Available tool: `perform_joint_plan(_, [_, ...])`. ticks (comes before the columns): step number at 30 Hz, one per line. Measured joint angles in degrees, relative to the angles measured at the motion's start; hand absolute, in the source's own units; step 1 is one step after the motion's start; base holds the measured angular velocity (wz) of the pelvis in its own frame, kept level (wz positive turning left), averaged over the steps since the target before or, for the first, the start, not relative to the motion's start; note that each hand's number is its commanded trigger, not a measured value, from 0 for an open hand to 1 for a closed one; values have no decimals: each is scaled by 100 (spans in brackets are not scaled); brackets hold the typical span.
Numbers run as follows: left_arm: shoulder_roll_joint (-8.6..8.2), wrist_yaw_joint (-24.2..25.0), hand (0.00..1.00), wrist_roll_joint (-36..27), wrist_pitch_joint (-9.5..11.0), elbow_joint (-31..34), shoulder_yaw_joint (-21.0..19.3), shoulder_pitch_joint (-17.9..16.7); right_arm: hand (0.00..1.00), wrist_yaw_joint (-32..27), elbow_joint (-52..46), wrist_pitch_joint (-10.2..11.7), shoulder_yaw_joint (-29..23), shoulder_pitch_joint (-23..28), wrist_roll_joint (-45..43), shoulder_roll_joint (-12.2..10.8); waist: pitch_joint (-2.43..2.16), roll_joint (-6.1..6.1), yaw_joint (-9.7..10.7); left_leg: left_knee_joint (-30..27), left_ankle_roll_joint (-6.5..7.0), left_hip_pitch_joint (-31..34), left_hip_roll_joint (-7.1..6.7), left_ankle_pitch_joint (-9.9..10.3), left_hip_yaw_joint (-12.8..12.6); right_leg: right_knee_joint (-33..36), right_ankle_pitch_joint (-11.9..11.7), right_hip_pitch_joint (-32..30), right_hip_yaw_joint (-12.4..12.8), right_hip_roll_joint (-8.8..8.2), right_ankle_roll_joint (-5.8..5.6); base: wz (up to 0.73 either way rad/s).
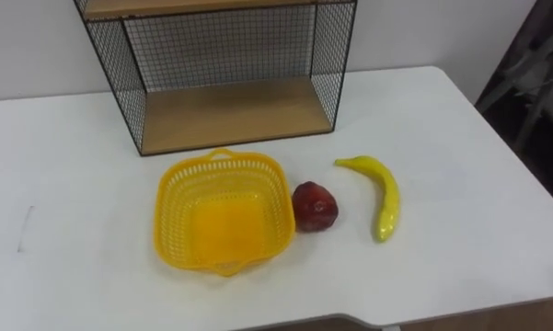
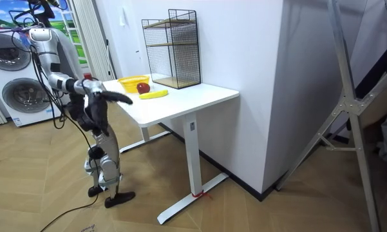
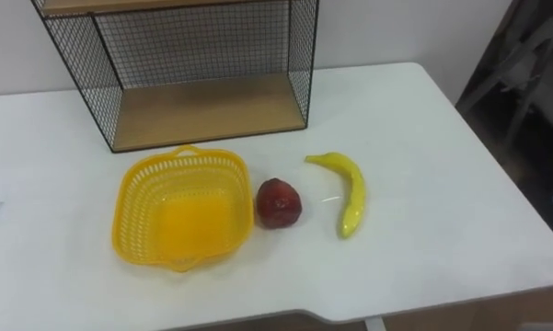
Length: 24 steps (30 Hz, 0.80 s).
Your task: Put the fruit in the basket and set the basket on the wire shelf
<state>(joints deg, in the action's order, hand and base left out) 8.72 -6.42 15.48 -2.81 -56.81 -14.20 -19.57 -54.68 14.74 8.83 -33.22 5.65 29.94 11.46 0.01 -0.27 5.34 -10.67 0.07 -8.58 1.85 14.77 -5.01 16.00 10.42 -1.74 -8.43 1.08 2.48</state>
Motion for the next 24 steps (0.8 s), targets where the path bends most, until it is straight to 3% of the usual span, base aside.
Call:
perform_joint_plan(6, [6,0,0,-17,155,-97,337,52,0,-218,-942,191,603,-9,-1650,54,13,-55,-179,-8,2,30,-12,-2,-98,83,-10,-115,76,10,22,-7])
perform_joint_plan(9, [12,0,0,-1,193,-318,388,178,0,-36,-1156,232,949,-9,-1922,180,13,-126,-280,-7,2,34,-14,-2,-118,85,-9,-121,83,13,17,-2])
perform_joint_plan(16, [137,46,0,44,195,-294,678,224,0,1140,-1392,239,1798,-32,-2229,532,23,-202,-507,-14,2,41,-3,-2,-99,-33,-86,-22,48,21,32,2])
perform_joint_plan(24, [240,47,0,58,192,-271,862,260,0,2551,-1343,202,2631,-60,-2342,592,46,-241,-748,-3,2,5,25,-1,-88,-153,-130,92,-6,18,29,3])
